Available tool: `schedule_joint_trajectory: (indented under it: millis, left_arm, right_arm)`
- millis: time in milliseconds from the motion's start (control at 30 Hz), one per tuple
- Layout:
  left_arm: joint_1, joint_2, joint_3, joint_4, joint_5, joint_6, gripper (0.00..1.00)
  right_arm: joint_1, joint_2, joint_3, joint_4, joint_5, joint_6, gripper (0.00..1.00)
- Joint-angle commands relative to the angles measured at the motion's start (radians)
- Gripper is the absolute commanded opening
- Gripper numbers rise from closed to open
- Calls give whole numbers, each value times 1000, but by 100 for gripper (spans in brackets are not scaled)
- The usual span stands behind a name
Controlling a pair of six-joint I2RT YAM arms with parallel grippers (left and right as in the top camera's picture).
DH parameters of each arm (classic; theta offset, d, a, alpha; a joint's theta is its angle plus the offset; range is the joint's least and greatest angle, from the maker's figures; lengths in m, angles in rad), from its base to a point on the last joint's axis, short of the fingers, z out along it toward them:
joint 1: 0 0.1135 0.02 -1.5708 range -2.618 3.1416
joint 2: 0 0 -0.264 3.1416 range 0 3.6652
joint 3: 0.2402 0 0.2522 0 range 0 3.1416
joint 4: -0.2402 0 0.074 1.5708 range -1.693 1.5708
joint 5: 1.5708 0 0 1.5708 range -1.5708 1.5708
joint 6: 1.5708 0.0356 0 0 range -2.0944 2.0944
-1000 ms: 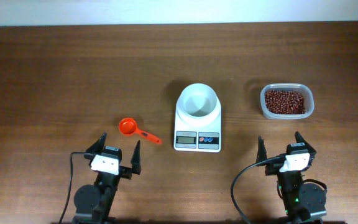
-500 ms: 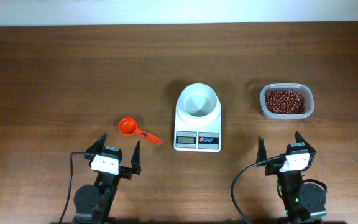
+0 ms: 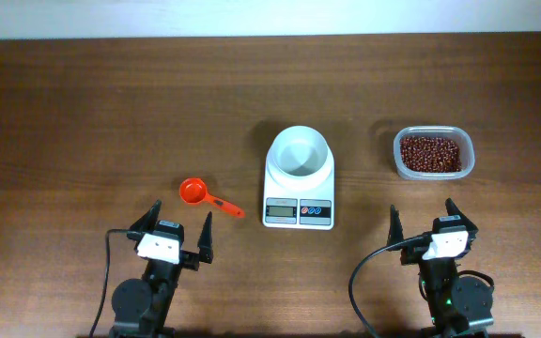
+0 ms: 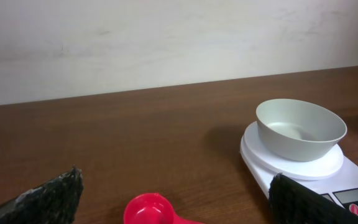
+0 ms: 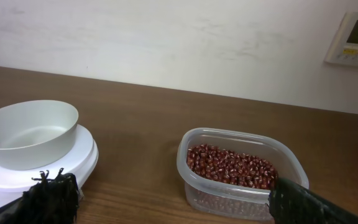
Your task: Scoop and weigh 50g on scale
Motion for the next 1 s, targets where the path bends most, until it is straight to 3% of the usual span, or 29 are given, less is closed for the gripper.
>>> schedule_joint_trajectory:
  millis: [0,567,667,967]
  left_arm:
    - [4,-10,-6,-2,-8,-10,99]
    - [4,-10,-5,0,-15,-10,99]
    - [4,-10,0,8,-14,-118,99]
    - [4,-8,99,-71,-16,-164,99]
  right_arm:
    - [-3,-6,-5,-7,16,4,99]
    - [-3,-6,-5,-7,16,4,99]
    - [-3,-6,-5,-7,16,4,99]
    - [-3,-6,-5,-7,16,4,99]
